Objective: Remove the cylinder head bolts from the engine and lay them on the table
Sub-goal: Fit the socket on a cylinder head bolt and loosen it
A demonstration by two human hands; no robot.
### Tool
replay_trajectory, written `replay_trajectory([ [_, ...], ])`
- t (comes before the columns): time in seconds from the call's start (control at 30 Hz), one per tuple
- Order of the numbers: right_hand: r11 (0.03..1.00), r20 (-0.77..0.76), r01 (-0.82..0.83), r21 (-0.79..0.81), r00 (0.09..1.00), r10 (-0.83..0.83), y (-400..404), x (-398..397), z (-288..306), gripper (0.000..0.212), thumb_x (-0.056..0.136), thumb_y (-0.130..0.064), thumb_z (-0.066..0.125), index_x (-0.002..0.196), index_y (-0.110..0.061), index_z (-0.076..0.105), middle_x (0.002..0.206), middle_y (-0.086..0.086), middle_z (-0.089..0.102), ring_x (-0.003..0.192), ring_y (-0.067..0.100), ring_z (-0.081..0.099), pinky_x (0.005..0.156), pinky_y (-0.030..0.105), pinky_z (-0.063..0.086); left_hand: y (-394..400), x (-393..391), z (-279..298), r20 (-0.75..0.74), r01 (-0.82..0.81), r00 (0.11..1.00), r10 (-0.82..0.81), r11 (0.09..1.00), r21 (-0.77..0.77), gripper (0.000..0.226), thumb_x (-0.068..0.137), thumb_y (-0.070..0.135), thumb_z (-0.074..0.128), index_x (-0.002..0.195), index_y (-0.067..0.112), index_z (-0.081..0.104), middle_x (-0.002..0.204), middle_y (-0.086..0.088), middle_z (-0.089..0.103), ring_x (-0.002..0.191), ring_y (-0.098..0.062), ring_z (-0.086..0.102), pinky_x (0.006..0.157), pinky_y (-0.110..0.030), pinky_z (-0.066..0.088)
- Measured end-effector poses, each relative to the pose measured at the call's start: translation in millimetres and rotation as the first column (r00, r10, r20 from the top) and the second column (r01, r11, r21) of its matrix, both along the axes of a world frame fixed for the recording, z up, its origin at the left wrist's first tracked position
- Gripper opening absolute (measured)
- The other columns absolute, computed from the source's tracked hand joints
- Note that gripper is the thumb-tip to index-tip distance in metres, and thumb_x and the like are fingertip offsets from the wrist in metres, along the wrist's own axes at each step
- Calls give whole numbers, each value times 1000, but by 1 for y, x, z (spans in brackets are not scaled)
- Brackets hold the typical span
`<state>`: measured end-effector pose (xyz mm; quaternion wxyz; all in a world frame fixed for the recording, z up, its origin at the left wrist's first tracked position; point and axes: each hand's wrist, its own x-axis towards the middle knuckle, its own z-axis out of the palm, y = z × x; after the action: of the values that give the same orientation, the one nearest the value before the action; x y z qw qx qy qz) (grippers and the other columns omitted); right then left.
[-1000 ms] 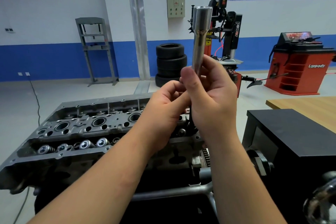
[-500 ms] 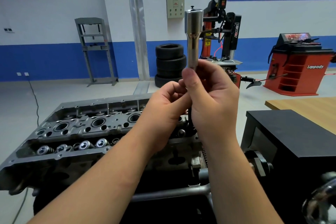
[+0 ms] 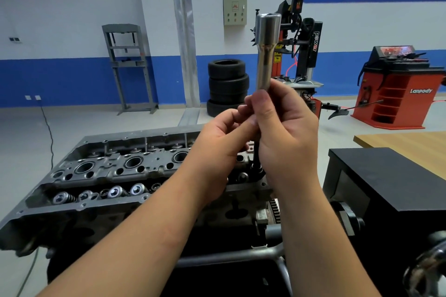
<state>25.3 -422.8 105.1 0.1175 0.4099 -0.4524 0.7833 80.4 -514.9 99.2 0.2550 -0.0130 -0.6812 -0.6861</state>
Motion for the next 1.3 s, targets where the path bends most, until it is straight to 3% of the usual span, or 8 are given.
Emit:
replay_trajectory([
  [0.13,999,42,-36,34,999,34,5,-6,2,23,100,-33,50,117,-24,62,92,2,75,92,23,72,74,41,59,-2,-4,-2,40,21,999,-20,1000,-21,48,94,46,54,122,10,70,122,-18,73,124,-44,61,112,-65,42],
  [0.4,998,-24,64,-8,998,-64,-2,3,2,17,97,-24,64,107,-12,70,83,-5,70,80,18,68,76,44,59,-6,-4,-6,-38,-36,999,36,999,5,29,82,38,78,94,14,68,88,-9,72,80,-20,67,76,-36,55],
  [0.6,1000,39,-15,-26,999,16,0,2,3,19,100,-29,51,109,-18,63,85,0,74,87,18,72,78,34,57,-1,-4,-3,6,30,1000,-30,999,-15,43,95,46,56,116,13,74,114,-14,76,105,-26,66,105,-57,48],
  [0.7,999,-9,35,-16,999,-35,0,4,4,20,98,-30,59,112,-18,66,88,-5,73,85,13,70,77,32,57,-2,-2,-3,11,51,999,-51,999,-15,37,98,46,63,115,15,74,106,-8,78,97,-22,69,88,-43,55],
  [0.83,998,-31,56,0,998,-56,-2,4,1,18,98,-21,62,112,-14,68,87,-5,70,85,23,69,78,49,59,-2,-1,-3,-43,13,999,-13,1000,-2,46,81,43,72,114,11,69,98,-4,77,90,-16,72,80,-29,58],
  [1.03,999,47,-45,-27,998,46,0,1,2,35,102,-25,47,130,-6,53,92,1,75,91,18,72,82,30,57,-2,-3,-4,9,77,997,-77,997,-21,37,91,44,58,115,21,73,110,-2,79,100,-18,72,88,-35,57],
  [1.13,1000,14,-1,-22,1000,1,1,3,3,26,99,-27,56,120,-13,60,92,-4,72,86,17,70,79,33,57,-2,-2,-3,7,82,997,-81,996,-32,34,94,42,61,114,18,74,102,-5,78,91,-16,71,76,-30,58],
  [1.3,999,-5,42,3,999,-42,-1,2,0,17,96,-25,64,108,-14,68,86,-4,70,85,23,68,80,50,58,-2,0,-3,-35,2,999,-2,1000,-13,45,82,42,74,111,8,68,101,-15,74,91,-21,69,82,-34,57],
])
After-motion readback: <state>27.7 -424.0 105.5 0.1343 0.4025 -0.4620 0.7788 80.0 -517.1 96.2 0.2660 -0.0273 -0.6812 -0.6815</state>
